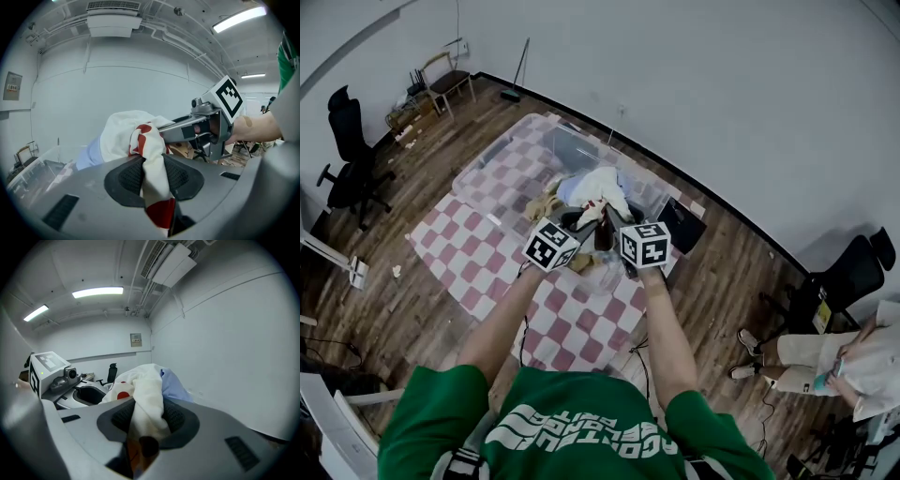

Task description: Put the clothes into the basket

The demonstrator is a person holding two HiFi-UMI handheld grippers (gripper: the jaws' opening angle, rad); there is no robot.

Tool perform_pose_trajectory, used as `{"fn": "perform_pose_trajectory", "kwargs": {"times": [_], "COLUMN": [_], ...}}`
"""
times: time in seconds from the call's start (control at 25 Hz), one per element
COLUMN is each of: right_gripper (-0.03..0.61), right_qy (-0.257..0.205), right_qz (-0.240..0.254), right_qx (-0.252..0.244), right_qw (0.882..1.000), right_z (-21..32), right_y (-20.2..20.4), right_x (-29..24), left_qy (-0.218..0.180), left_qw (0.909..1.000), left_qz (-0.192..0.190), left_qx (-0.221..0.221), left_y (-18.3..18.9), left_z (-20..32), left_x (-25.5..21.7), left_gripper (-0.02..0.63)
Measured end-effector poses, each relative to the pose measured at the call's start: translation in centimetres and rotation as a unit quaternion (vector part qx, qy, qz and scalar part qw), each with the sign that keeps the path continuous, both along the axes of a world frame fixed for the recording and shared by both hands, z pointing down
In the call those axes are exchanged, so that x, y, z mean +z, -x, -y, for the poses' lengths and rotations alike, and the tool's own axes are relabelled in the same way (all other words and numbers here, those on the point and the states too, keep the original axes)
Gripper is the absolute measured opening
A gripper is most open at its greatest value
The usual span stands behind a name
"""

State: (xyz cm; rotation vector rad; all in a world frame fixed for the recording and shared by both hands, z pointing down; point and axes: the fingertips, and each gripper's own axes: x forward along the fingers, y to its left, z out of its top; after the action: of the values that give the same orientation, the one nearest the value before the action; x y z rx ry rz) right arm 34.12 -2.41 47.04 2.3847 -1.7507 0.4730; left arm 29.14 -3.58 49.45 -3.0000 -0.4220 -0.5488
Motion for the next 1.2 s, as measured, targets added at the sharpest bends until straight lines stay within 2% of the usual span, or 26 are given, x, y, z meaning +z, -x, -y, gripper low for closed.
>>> {"fn": "perform_pose_trajectory", "kwargs": {"times": [0.48, 0.64, 0.88, 1.2], "right_gripper": [0.121, 0.121, 0.121, 0.121], "right_qy": [0.094, 0.13, 0.192, 0.201], "right_qz": [0.035, 0.051, 0.028, 0.046], "right_qx": [0.002, -0.006, -0.024, -0.022], "right_qw": [0.995, 0.99, 0.981, 0.978], "right_z": [1.0, 0.8, 1.4, 2.9], "right_y": [-1.2, -1.3, -1.1, -2.0], "right_x": [6.9, 8.7, 10.2, 11.4], "left_qy": [-0.011, 0.005, 0.04, -0.011], "left_qw": [0.9968, 0.9927, 0.9835, 0.9777], "left_qz": [0.077, 0.118, 0.175, 0.206], "left_qx": [0.018, 0.025, 0.023, 0.04], "left_y": [-1.0, -1.2, -1.3, -2.4], "left_z": [0.7, 0.4, 0.6, 2.1], "left_x": [6.0, 7.4, 9.0, 9.8], "left_gripper": [0.098, 0.098, 0.098, 0.098]}}
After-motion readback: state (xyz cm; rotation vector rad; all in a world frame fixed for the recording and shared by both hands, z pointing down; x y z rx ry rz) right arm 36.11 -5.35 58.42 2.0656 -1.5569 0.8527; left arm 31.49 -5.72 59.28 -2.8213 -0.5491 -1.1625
